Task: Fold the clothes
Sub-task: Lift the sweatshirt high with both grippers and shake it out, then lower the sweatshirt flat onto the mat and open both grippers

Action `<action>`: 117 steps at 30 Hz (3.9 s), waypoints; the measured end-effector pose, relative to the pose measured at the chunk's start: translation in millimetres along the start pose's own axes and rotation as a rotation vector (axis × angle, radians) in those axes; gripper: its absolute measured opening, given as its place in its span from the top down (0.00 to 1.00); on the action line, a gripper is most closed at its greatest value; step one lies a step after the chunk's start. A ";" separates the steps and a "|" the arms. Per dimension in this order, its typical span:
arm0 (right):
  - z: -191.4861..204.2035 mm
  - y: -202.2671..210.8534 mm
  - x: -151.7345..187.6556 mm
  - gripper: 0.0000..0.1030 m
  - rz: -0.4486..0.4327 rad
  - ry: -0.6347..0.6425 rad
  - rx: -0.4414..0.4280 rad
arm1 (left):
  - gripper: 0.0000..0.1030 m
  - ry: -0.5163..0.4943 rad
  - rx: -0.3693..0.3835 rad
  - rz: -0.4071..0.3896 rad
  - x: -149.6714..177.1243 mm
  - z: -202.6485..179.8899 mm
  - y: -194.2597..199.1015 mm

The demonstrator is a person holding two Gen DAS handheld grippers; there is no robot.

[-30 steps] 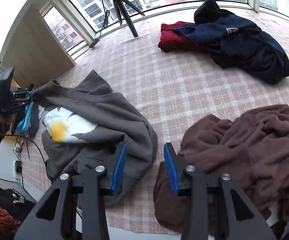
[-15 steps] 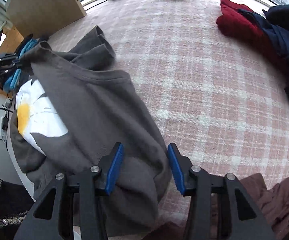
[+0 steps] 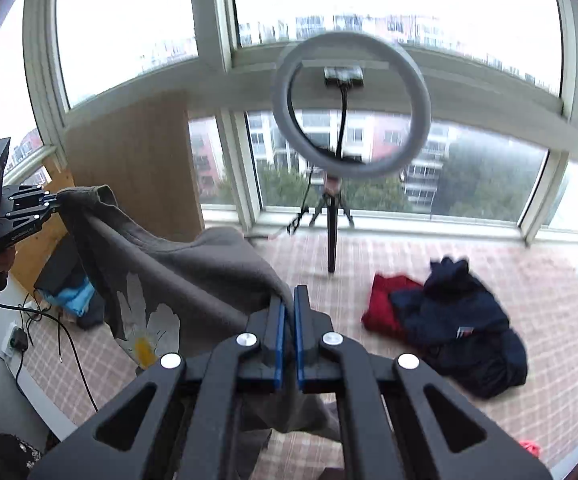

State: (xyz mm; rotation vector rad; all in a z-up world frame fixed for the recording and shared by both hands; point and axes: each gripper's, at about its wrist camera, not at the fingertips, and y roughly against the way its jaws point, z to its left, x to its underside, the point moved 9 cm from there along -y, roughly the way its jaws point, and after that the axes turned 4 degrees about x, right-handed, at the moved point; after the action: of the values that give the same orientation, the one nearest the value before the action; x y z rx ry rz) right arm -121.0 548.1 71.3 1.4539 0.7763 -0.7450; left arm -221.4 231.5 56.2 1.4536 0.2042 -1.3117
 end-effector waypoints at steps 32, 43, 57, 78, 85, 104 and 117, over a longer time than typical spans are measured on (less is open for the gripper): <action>118.6 18.1 41.3 0.95 0.081 0.088 -0.267 | 0.96 -0.054 -0.416 0.061 28.8 96.9 177.6; 368.3 -136.1 247.7 0.72 0.433 0.293 -0.525 | 0.96 0.183 -0.404 0.479 275.5 180.7 95.0; 426.2 -185.5 264.3 0.69 0.606 0.236 -0.639 | 0.96 0.243 -0.371 0.489 328.0 208.7 103.2; 185.0 68.2 -77.2 0.98 -0.274 0.187 -0.095 | 0.96 0.032 -0.401 0.024 109.1 153.7 210.0; 128.4 246.3 -158.5 0.98 -0.556 0.208 0.113 | 0.96 -0.103 -0.445 -0.236 -13.4 102.6 313.5; 60.8 276.0 -165.2 0.98 -0.621 0.210 0.262 | 0.95 -0.181 -0.494 -0.277 -75.9 67.5 328.2; 3.3 -130.2 -77.6 0.98 -0.122 0.199 0.379 | 0.96 -0.085 -0.301 0.279 41.1 113.4 -88.5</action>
State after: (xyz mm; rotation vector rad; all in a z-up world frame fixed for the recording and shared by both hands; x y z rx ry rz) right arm -272.3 543.9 62.1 1.8551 0.9157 -0.8830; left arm -336.6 155.5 -1.6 1.1242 0.1304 -1.0621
